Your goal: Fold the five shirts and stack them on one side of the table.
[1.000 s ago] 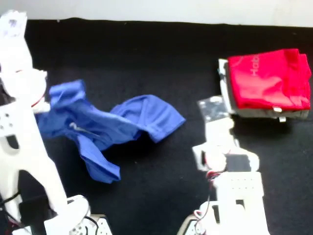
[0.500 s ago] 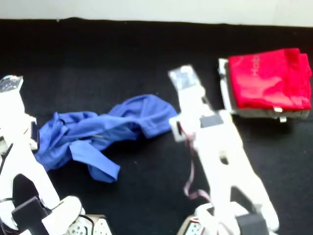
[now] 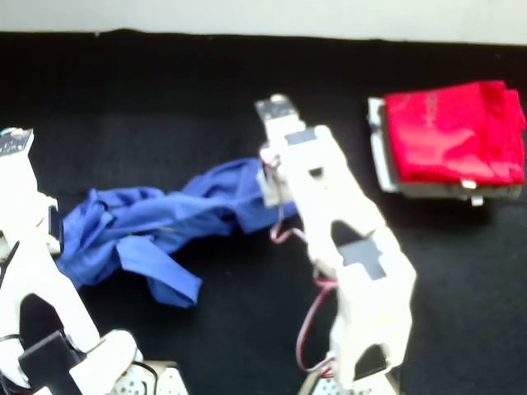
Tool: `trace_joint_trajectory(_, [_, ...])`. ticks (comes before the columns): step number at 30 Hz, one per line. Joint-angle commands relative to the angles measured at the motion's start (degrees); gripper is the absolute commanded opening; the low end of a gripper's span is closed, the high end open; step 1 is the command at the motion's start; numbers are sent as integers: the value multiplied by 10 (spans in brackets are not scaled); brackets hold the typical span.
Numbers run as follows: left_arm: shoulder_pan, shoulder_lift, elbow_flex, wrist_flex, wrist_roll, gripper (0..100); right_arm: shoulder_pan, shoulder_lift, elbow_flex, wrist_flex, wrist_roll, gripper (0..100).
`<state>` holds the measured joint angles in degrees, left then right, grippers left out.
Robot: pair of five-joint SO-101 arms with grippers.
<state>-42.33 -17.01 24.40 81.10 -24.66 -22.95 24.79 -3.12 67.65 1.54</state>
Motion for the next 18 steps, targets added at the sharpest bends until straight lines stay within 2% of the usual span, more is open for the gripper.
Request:
trace_joint_trajectory(1, [-3,-16,-4,-4,-3,10,-1,44,-73,6,-5,191])
trace_joint_trajectory(7, [-3,-16,-4,-5,-3,10,0,98,-105,8,-4,169])
trace_joint_trajectory(10, [-1,-16,-4,-5,-3,10,3,98,-109,8,-6,0])
trace_joint_trajectory(11, [-1,-16,-4,-5,-3,10,7,97,-109,8,-6,23])
trace_joint_trajectory(18, [21,-17,-48,0,-1,10,65,13,-150,62,-3,5])
